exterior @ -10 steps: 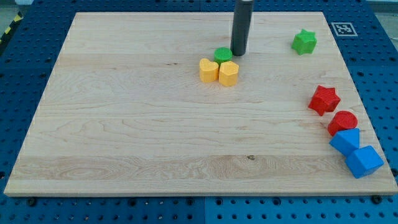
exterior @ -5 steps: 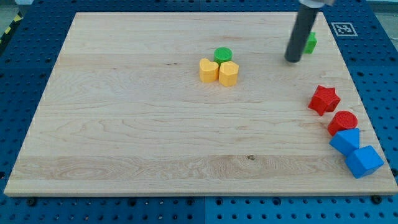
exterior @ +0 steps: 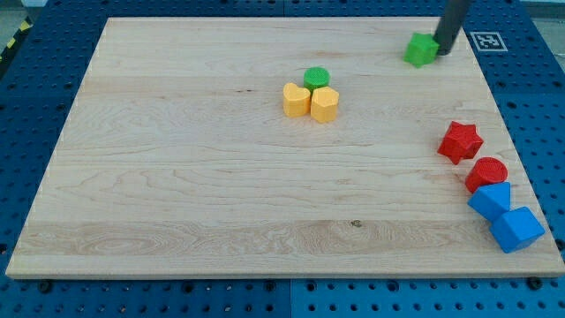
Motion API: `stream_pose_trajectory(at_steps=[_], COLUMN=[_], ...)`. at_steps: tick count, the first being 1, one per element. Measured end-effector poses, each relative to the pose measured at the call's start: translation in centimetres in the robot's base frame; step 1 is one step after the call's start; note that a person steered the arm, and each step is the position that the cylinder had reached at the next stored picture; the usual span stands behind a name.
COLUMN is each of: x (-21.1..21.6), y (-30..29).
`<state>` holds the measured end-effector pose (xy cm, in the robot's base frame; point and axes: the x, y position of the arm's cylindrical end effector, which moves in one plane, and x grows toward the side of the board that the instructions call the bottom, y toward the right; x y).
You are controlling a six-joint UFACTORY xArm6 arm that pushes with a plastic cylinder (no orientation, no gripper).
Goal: Slide the green star to the group of blocks
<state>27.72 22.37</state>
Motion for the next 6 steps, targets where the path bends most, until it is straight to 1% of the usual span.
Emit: stream_pose_trajectory(at_steps=[1,2,3,4,5,6], x=[0.1,0.1,0.1,0.1,1.4,1.4], y=[-4.2,-7.1,-11.7,-14.5,-16.1,-14.2])
